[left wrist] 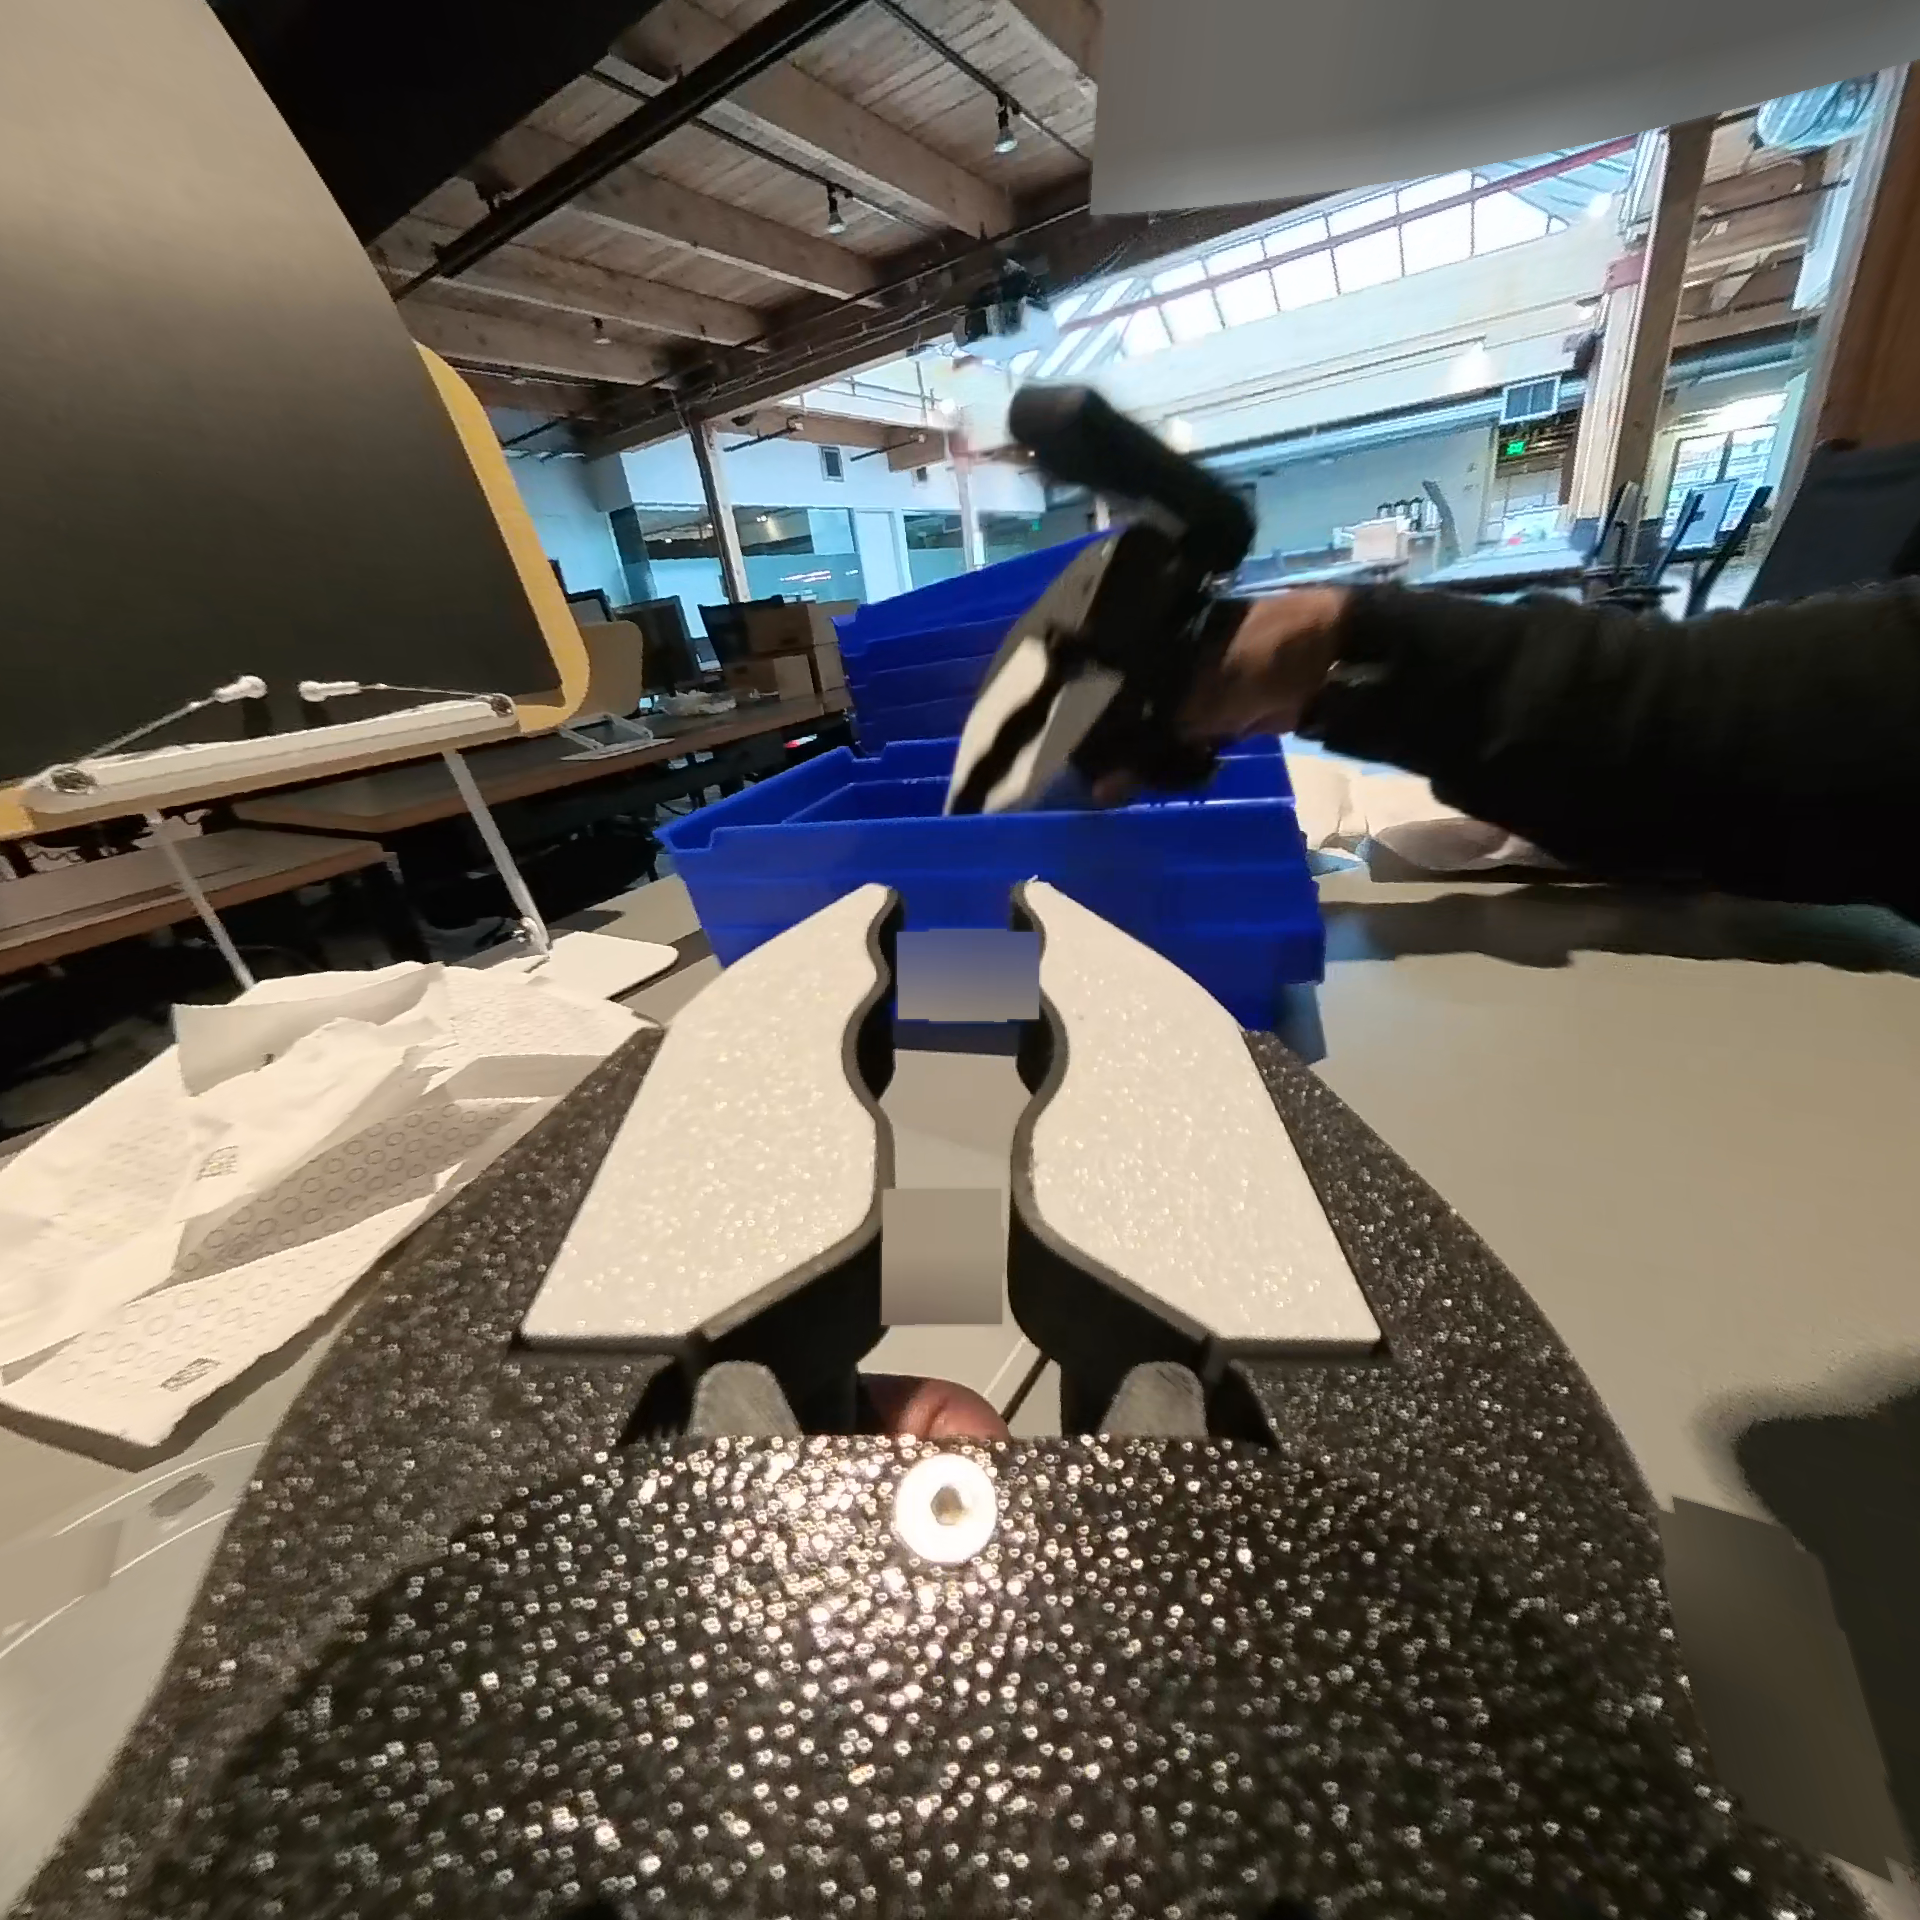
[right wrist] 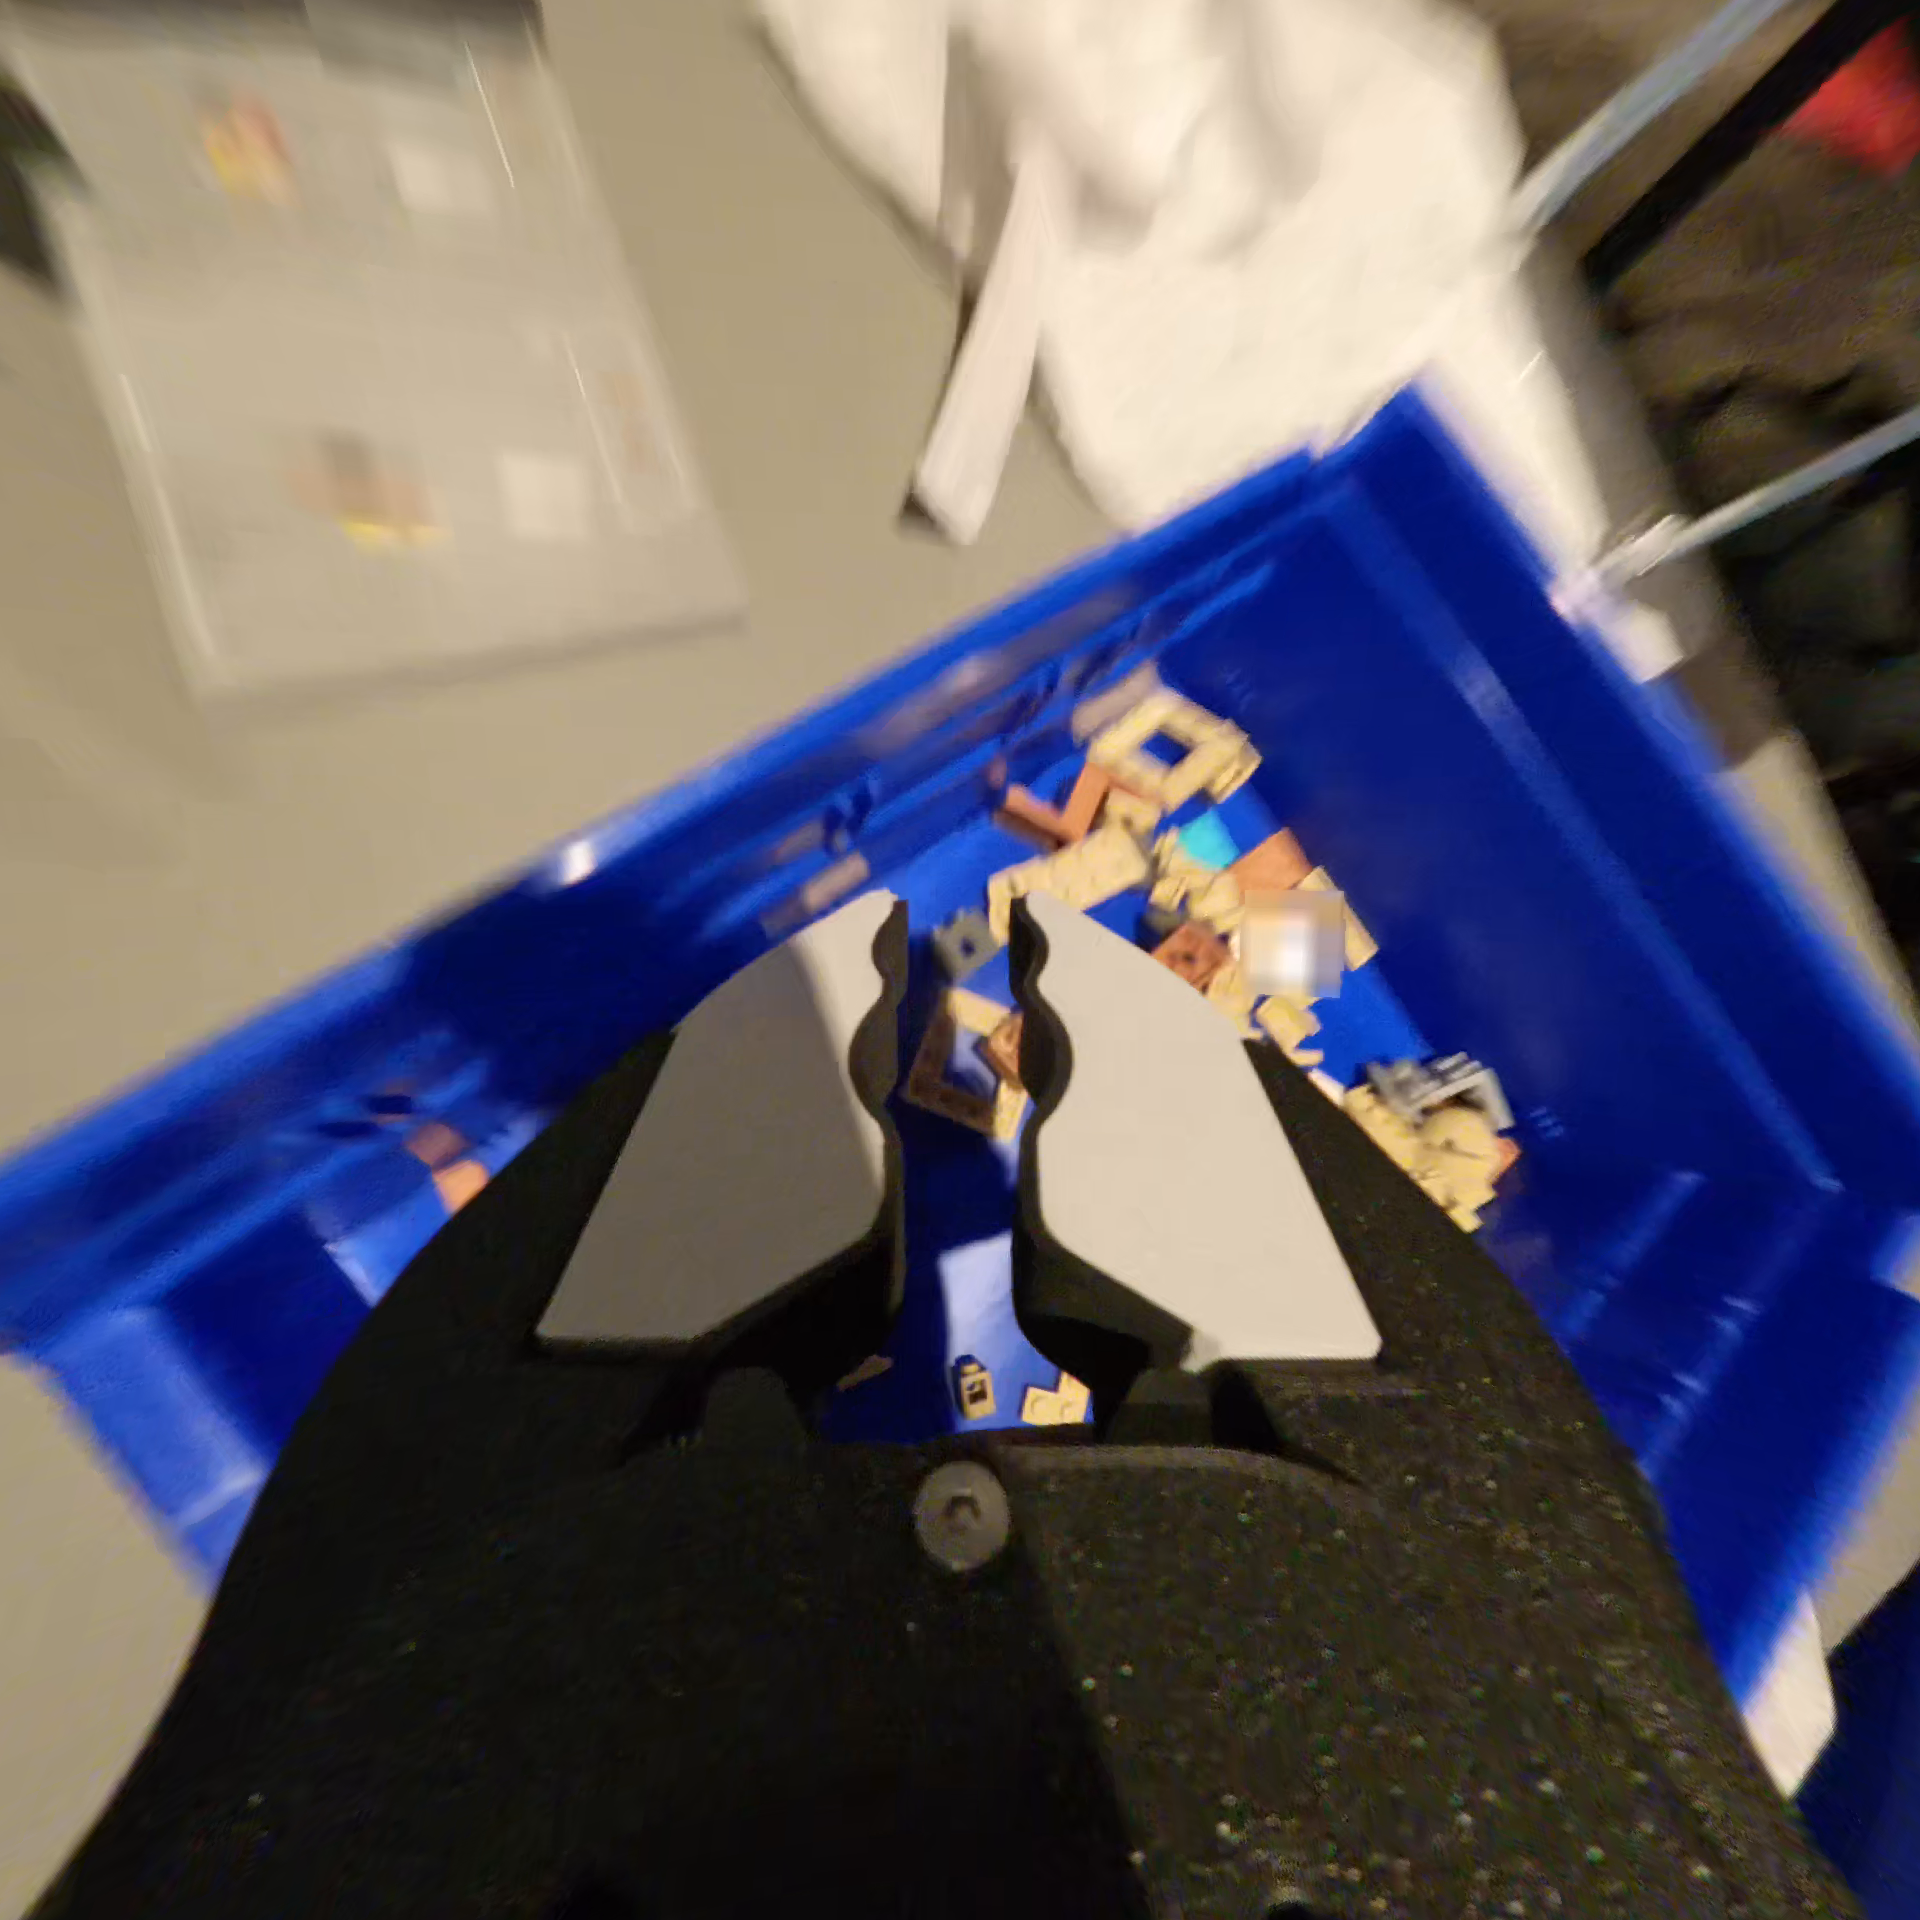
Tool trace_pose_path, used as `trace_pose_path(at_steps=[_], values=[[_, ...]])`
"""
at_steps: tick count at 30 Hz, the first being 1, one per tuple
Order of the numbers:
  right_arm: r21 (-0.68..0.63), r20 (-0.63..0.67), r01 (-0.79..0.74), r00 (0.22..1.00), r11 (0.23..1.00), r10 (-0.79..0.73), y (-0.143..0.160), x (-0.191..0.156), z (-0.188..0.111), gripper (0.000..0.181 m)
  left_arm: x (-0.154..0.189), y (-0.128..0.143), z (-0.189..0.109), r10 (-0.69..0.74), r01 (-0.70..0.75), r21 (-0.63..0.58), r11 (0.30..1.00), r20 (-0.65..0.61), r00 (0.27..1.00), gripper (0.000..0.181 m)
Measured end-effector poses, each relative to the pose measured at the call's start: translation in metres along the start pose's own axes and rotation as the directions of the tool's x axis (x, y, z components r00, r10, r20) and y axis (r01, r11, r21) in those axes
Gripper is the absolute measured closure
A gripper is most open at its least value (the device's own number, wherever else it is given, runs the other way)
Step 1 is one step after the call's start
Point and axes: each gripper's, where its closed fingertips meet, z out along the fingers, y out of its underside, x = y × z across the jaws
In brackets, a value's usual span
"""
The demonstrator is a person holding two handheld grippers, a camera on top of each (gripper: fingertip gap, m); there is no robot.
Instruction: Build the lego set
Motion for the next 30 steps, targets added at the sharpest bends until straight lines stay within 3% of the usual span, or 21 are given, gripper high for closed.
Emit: trace_pose_path(at_steps=[3, 10, 19, 30], values=[[-0.072, 0.039, -0.008, 0.999, 0.997, 0.011, 0.016, 0.002, 0.020, 0.163, -0.001, 0.000, -0.001, 0.007, -0.007, -0.001, 1.000, 0.006, 1.000, 0.163], [-0.137, 0.093, -0.021, 0.995, 0.990, 0.034, 0.032, -0.002, 0.038, 0.162, 0.003, 0.001, 0.000, 0.007, -0.007, -0.003, 1.000, -0.003, 1.000, 0.163], [-0.195, 0.107, -0.001, 0.994, 0.981, 0.023, 0.040, -0.001, 0.052, 0.154, 0.000, 0.002, 0.000, -0.016, 0.016, 0.001, 1.000, 0.008, 1.000, 0.163], [-0.224, 0.113, -0.036, 0.992, 0.974, 0.062, 0.041, -0.002, 0.056, 0.165, 0.004, 0.000, -0.003, -0.019, 0.019, 0.005, 1.000, -0.002, 1.000, 0.163]])
